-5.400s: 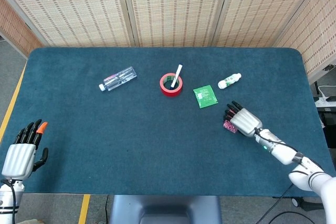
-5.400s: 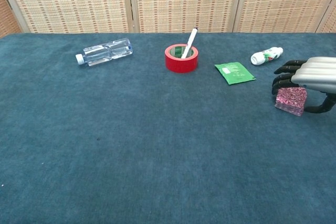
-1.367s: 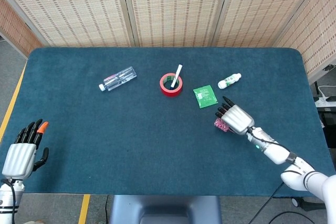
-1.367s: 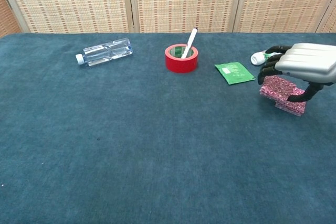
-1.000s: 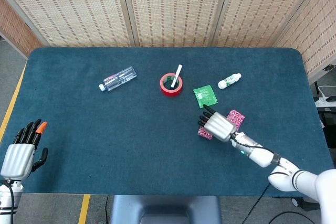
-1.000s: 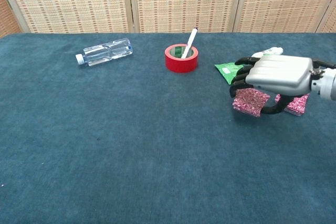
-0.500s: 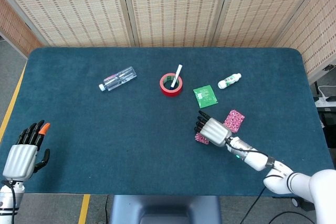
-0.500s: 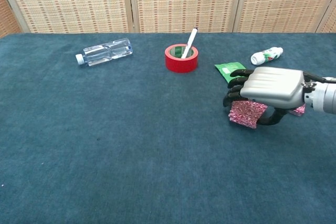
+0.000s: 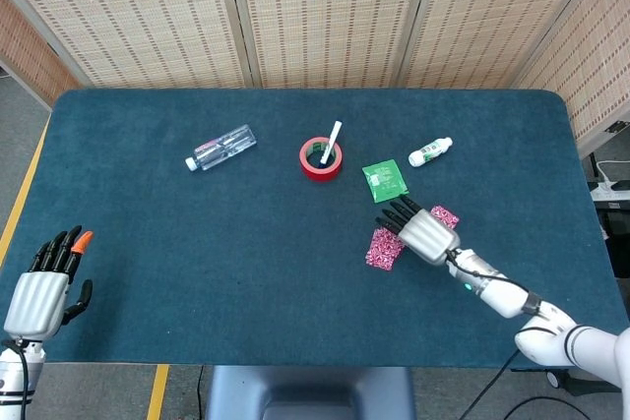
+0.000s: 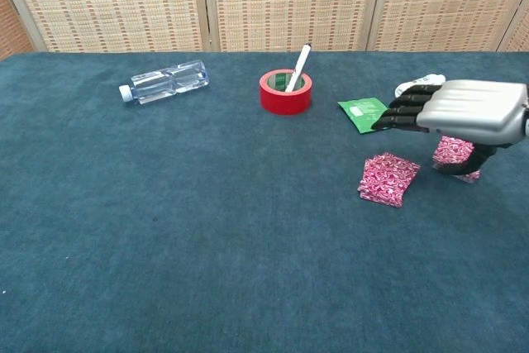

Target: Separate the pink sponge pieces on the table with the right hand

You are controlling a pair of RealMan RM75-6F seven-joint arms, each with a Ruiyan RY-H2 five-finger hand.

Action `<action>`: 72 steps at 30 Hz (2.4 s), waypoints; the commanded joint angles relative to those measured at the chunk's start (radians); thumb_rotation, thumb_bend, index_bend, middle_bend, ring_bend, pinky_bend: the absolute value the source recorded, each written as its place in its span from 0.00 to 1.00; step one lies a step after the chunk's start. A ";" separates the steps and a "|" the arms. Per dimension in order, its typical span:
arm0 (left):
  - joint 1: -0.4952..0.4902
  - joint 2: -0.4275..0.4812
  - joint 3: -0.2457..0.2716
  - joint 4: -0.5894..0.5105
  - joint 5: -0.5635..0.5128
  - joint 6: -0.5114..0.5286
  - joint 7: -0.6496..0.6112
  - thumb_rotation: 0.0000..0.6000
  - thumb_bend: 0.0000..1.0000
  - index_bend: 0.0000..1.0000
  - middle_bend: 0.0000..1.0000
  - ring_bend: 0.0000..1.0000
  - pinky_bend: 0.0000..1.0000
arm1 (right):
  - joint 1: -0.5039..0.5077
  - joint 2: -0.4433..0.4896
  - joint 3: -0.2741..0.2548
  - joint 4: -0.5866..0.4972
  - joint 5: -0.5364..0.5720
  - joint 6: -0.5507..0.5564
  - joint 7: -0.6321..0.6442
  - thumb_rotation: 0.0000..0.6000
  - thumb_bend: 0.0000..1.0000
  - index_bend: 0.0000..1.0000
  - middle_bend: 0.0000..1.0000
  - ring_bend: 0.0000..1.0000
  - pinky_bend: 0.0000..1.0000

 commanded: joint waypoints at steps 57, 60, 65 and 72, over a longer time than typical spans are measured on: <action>-0.018 -0.017 -0.002 0.007 -0.022 -0.038 0.027 1.00 0.52 0.00 0.00 0.00 0.14 | -0.036 -0.147 -0.088 0.453 -0.098 0.058 0.267 1.00 0.19 0.32 0.24 0.07 0.00; -0.019 -0.017 -0.002 0.006 -0.022 -0.039 0.029 1.00 0.52 0.00 0.00 0.00 0.14 | -0.035 -0.148 -0.086 0.451 -0.096 0.056 0.262 1.00 0.19 0.32 0.24 0.07 0.00; -0.020 -0.017 -0.002 0.008 -0.023 -0.041 0.028 1.00 0.52 0.00 0.00 0.00 0.14 | -0.034 -0.147 -0.086 0.445 -0.093 0.049 0.262 1.00 0.19 0.35 0.25 0.08 0.00; -0.018 -0.016 0.000 0.007 -0.020 -0.038 0.026 1.00 0.52 0.00 0.00 0.00 0.14 | -0.033 -0.146 -0.083 0.439 -0.091 0.051 0.254 1.00 0.19 0.47 0.33 0.16 0.00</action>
